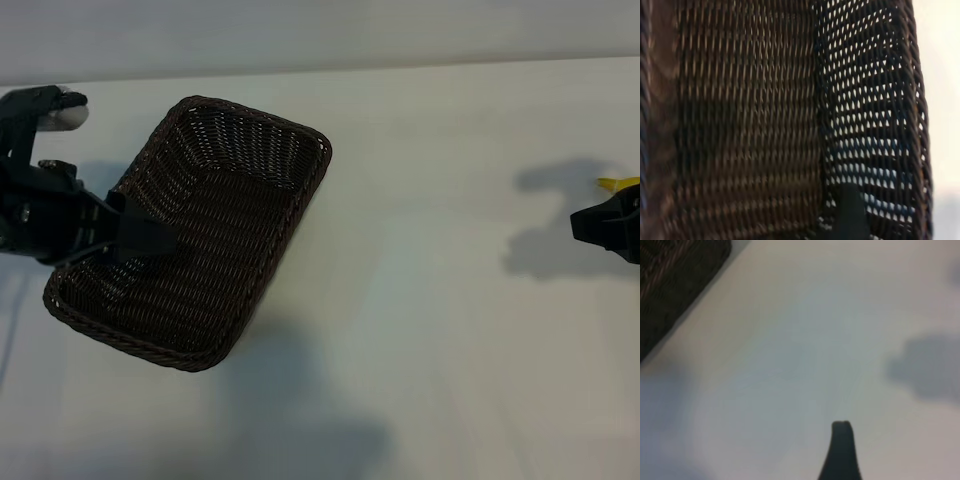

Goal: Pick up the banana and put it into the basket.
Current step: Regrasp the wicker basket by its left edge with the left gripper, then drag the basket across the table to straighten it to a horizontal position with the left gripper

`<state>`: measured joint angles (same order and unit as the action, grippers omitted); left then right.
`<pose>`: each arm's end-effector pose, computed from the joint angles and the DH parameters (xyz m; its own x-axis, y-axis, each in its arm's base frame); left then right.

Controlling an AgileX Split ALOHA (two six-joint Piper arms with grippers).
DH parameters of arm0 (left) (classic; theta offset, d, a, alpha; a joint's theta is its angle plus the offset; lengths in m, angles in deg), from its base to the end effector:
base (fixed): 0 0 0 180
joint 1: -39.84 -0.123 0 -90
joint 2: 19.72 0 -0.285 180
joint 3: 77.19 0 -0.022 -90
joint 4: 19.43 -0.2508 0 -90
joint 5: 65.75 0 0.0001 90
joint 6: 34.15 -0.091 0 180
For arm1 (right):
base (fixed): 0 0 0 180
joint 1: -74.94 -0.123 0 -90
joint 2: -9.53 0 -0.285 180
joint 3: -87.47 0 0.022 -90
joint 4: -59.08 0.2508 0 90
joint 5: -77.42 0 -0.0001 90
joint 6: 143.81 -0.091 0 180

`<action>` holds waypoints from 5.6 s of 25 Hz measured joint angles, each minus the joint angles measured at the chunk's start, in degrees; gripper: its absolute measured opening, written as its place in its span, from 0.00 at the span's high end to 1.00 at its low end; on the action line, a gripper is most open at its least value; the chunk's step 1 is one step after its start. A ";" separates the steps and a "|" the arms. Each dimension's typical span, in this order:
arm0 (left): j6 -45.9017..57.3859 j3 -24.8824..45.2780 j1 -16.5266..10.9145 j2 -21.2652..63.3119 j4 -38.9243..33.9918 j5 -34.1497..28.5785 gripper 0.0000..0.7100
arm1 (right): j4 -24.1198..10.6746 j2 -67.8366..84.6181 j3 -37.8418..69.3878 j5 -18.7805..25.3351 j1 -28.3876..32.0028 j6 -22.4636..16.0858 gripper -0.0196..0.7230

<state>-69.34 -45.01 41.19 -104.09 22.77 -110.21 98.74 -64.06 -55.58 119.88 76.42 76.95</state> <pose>0.2421 -0.0486 0.2429 -0.8771 0.0558 -0.4770 0.2726 0.8755 -0.3989 0.2092 0.0339 0.2611 -0.7795 -0.1259 -0.6136 -0.3501 0.8999 0.2601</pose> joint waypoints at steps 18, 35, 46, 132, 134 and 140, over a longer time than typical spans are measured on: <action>63.33 -2.25 0.00 6.83 -27.54 -7.74 0.21 | 0.00 0.00 0.00 -0.05 0.00 -0.44 0.19; 82.99 3.74 2.57 5.72 -28.63 -8.21 0.21 | 0.00 0.00 0.00 -0.09 0.00 -0.89 0.19; 85.34 10.49 3.45 5.72 -28.44 1.70 0.21 | 0.00 0.00 0.00 -0.09 0.00 -0.91 0.19; 78.39 11.64 3.70 -8.57 -24.12 22.17 0.73 | 0.73 0.00 0.00 -0.16 0.00 -0.97 0.19; 75.68 10.42 3.70 -8.57 -24.12 20.77 0.73 | 0.73 0.00 0.00 -0.16 0.00 -0.97 0.19; 62.15 -2.62 3.64 -9.60 -21.51 11.52 0.73 | 0.73 0.00 0.00 -0.16 0.00 -0.97 0.19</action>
<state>-7.19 -47.63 44.82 -113.69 1.26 -98.70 99.47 -64.06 -55.58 119.73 76.42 75.98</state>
